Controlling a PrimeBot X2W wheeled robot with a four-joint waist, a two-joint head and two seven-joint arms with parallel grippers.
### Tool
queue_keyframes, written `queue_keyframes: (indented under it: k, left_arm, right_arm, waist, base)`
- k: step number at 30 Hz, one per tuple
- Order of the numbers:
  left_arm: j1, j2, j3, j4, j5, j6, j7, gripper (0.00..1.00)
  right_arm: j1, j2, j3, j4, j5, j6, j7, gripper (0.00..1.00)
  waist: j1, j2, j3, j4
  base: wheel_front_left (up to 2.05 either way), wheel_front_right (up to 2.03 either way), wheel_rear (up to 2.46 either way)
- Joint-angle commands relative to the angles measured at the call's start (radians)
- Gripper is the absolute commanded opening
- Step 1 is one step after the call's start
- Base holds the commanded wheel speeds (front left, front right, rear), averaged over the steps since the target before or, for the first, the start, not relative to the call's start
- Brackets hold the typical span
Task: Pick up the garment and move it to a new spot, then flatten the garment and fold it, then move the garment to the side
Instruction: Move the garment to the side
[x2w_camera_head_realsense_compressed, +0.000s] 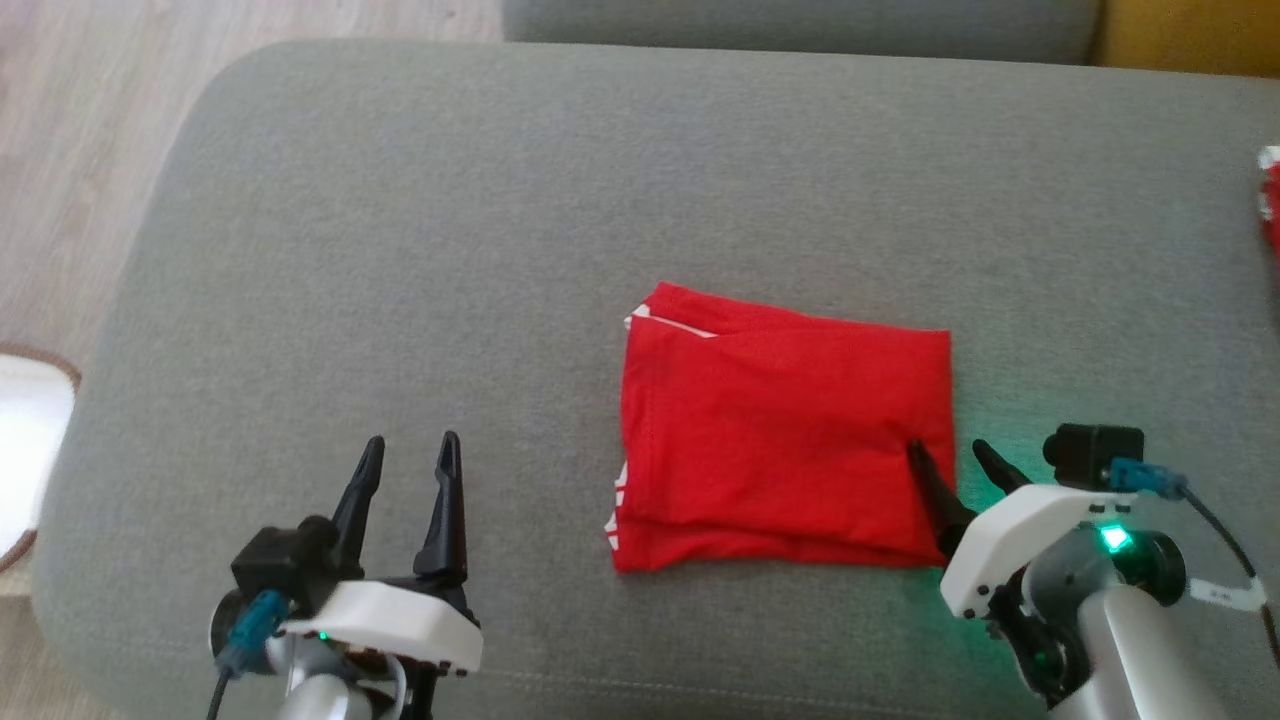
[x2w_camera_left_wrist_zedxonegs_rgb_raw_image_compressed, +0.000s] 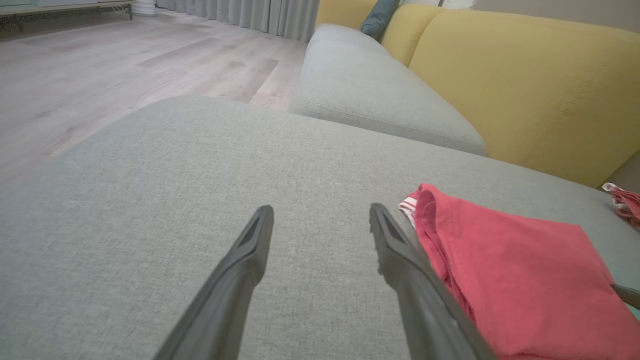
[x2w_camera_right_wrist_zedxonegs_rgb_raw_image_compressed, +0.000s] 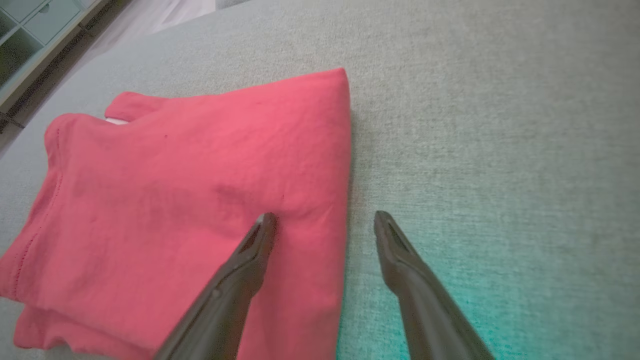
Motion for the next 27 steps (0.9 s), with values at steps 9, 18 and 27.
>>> queue_keyframes:
  k: [9,18,27]
  left_arm:
    - [-0.042,-0.02,0.05,-0.023,0.02,-0.017,-0.012,1.0]
    - [-0.049,-0.027,0.061,-0.024,0.04,-0.03,-0.012,1.0]
    - [-0.075,-0.027,0.075,-0.058,0.088,-0.047,-0.012,1.0]
  right_arm:
    - [-0.076,-0.019,0.007,0.005,0.052,0.007,0.098,1.0]
    - [-0.151,-0.015,0.037,0.062,0.097,0.007,0.11,0.0]
    - [-0.225,-0.116,0.05,-0.048,0.091,0.007,0.043,0.0]
  waist:
    - [0.0,0.0,0.015,0.03]
    - [0.0,0.0,0.041,-0.004]
    - [0.0,0.0,0.112,-0.186]
  base:
    - [0.0,0.0,0.0]
    - [0.0,0.0,0.0]
    - [0.0,0.0,0.0]
